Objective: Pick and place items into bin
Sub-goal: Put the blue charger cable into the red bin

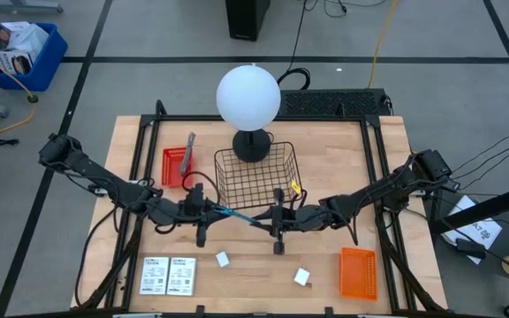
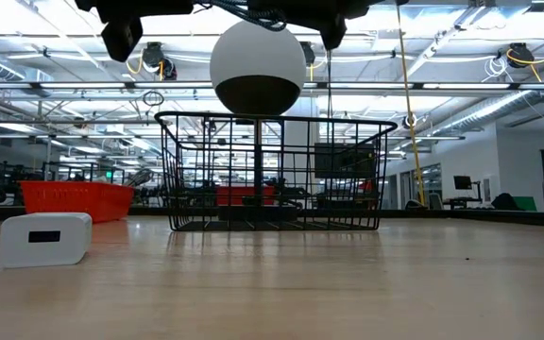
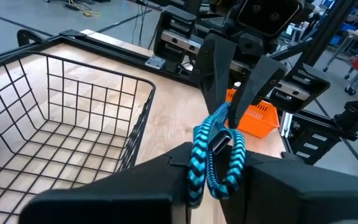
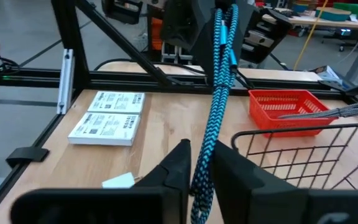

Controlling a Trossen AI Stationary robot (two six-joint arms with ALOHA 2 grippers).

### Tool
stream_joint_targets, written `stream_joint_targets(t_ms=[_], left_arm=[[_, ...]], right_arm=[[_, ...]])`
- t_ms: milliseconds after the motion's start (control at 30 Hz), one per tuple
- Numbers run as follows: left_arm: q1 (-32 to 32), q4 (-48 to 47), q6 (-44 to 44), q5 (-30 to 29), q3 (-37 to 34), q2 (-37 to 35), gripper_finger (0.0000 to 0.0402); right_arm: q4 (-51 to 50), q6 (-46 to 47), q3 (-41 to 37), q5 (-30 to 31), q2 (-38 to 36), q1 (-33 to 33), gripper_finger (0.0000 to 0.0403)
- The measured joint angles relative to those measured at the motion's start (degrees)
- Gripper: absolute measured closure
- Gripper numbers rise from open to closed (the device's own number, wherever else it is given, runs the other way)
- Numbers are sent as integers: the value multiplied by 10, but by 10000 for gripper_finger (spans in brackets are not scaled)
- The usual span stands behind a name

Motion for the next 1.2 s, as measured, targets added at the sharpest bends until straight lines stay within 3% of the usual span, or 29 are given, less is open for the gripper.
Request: stream_joint_targets(t_ms=[233, 500, 867, 1200], left_arm=[[-16, -14, 4, -7, 0, -5, 372], [-31, -122, -54, -41, 0, -71, 365], [-30, -345, -171, -51, 0, -217, 365], [15, -514, -253, -56, 0, -337, 367]], right_arm=[[-10, -4, 0, -2, 0, 11, 273], [-18, -1, 0, 0, 0, 27, 218], [-35, 4, 0, 1, 0, 37, 219], [-36, 4, 0, 1, 0, 38, 219]])
